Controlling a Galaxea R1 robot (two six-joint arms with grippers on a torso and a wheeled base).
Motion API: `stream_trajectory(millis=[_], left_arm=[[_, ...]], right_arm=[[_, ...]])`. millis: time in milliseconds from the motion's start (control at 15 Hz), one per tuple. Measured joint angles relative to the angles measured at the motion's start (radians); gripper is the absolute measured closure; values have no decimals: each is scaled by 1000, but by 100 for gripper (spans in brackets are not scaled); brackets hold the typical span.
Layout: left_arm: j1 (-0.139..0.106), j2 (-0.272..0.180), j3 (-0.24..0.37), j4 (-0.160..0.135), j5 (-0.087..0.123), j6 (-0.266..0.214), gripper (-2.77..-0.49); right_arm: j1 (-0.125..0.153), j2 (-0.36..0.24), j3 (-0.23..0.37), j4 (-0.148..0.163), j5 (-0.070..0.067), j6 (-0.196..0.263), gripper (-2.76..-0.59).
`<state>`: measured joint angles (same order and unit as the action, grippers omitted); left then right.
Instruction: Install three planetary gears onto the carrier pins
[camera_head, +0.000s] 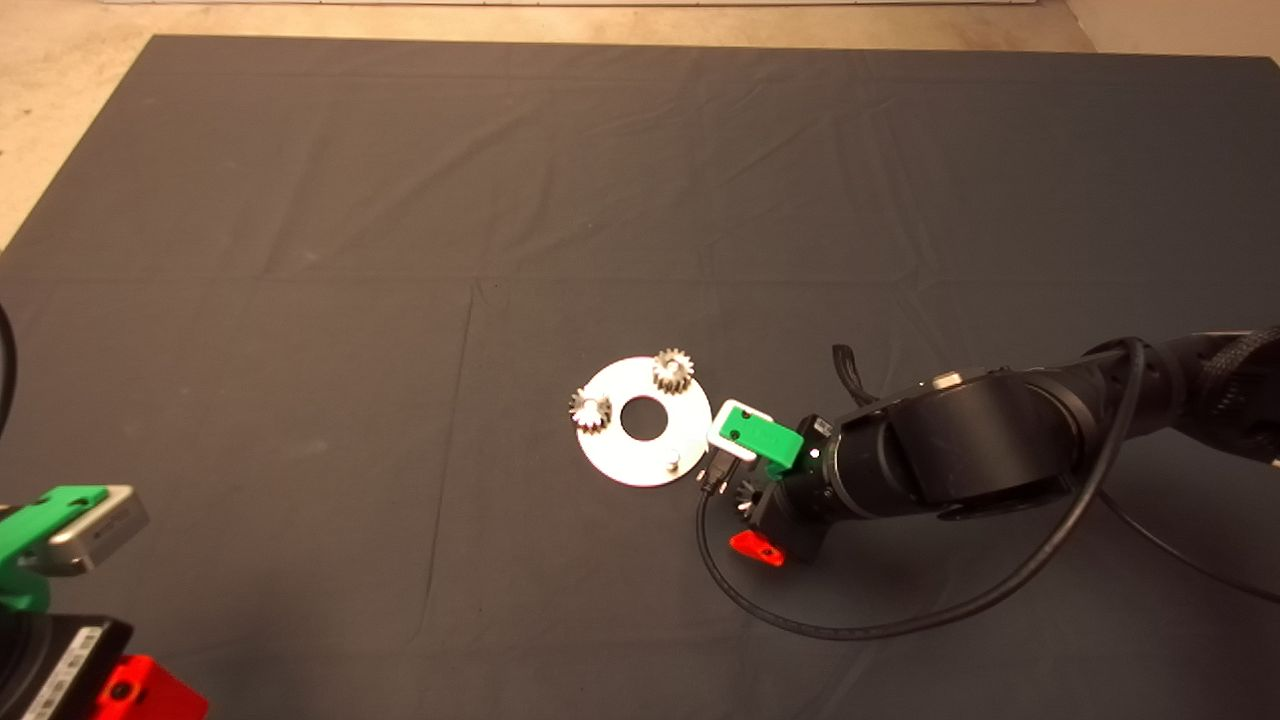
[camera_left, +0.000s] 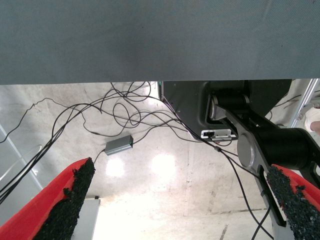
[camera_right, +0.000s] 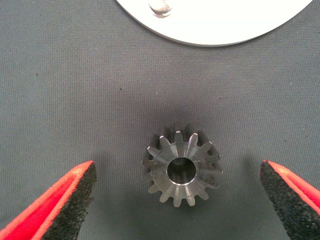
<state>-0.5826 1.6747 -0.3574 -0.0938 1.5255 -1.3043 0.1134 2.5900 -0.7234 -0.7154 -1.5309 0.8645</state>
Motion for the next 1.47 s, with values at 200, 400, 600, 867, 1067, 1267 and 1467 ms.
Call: stream_trajectory(millis=[200,400,600,867,1067,1267,1467], left_arm=[[0,0,0,0,0,7,-251],[0,0,0,0,0,9,-251],[0,-2,0,0,0,12,-251],[0,-2,0,0,0,16,-251],[0,-2,0,0,0,21,-251],[0,-2,0,0,0,25,-251],[0,-2,0,0,0,27,-251]], right_arm=[[0,0,-3,-1,0,0,-227],[-1,-3,-5,-2,0,-1,-223],[-6,-3,-8,-3,0,-1,-212],[-8,-6,-13,-3,0,-1,-194],[-22,-6,-14,-3,0,-3,-180],[-22,-6,-15,-4,0,-4,-168],[-22,-6,-15,-4,0,-4,-161]])
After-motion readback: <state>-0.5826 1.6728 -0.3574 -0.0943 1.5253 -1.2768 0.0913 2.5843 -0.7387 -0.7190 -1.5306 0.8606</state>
